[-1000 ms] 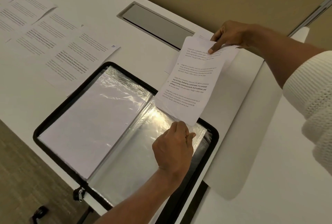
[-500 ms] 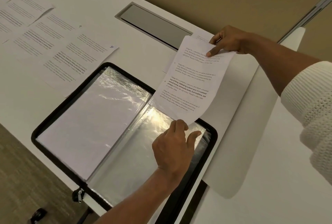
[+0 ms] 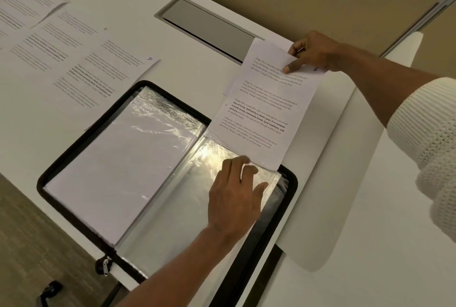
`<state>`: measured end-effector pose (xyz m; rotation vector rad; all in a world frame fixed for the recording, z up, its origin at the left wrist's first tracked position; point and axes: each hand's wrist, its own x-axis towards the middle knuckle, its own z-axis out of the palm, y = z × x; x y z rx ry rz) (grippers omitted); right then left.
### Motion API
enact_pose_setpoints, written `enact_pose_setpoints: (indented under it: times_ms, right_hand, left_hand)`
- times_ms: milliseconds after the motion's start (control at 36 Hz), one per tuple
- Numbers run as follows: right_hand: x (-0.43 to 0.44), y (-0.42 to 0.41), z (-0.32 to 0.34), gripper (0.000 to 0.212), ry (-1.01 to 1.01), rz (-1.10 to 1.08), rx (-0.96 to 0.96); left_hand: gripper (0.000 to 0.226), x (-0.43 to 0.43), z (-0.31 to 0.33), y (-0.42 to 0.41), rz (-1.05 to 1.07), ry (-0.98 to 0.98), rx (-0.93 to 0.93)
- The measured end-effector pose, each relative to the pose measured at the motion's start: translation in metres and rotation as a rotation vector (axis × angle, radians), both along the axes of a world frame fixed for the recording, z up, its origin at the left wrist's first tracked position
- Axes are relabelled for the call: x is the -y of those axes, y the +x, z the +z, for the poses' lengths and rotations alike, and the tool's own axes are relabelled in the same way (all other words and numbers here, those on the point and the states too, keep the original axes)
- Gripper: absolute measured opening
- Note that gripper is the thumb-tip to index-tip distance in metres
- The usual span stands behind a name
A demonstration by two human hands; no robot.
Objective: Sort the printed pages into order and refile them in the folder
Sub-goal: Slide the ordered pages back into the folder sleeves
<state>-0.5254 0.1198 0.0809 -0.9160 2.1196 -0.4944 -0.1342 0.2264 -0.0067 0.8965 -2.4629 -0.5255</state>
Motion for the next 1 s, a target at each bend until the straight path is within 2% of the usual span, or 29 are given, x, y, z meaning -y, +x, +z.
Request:
enact_pose_setpoints:
  times_ms: [111, 222, 333, 500, 667, 806, 917, 1000]
  right_hand:
    - [0.002, 0.001, 0.000, 0.041, 0.001, 0.013, -0.006]
    - [0.002, 0.004, 0.001, 0.033, 0.038, 0.018, -0.010]
    - [0.002, 0.001, 0.000, 0.037, 0.052, 0.011, 0.007]
    - [0.002, -0.005, -0.002, 0.040, 0.037, -0.009, 0.098]
    - [0.001, -0.005, -0.004, 0.046, 0.035, -0.020, 0.137]
    - [-0.002, 0.001, -0.002, 0.036, 0.081, -0.008, 0.158]
    - [-0.003, 0.007, -0.003, 0.029, 0.134, 0.035, 0.111]
    - [0.000, 0.008, -0.007, 0.034, 0.169, 0.071, 0.158]
  left_hand:
    - [0.042, 0.015, 0.003, -0.015, -0.079, 0.029, 0.055]
    - [0.039, 0.033, -0.001, -0.029, -0.139, 0.051, 0.145]
    - [0.025, 0.045, -0.001, -0.039, -0.219, 0.067, 0.195]
    - [0.032, 0.046, 0.005, -0.045, -0.315, 0.114, 0.290]
    - [0.019, 0.039, 0.012, -0.055, -0.260, 0.236, 0.260]
    - [0.019, 0.036, 0.013, -0.062, -0.211, 0.288, 0.252]
    - [0.020, 0.034, 0.014, -0.068, -0.204, 0.297, 0.320]
    - [0.024, 0.032, 0.014, -0.074, -0.213, 0.267, 0.396]
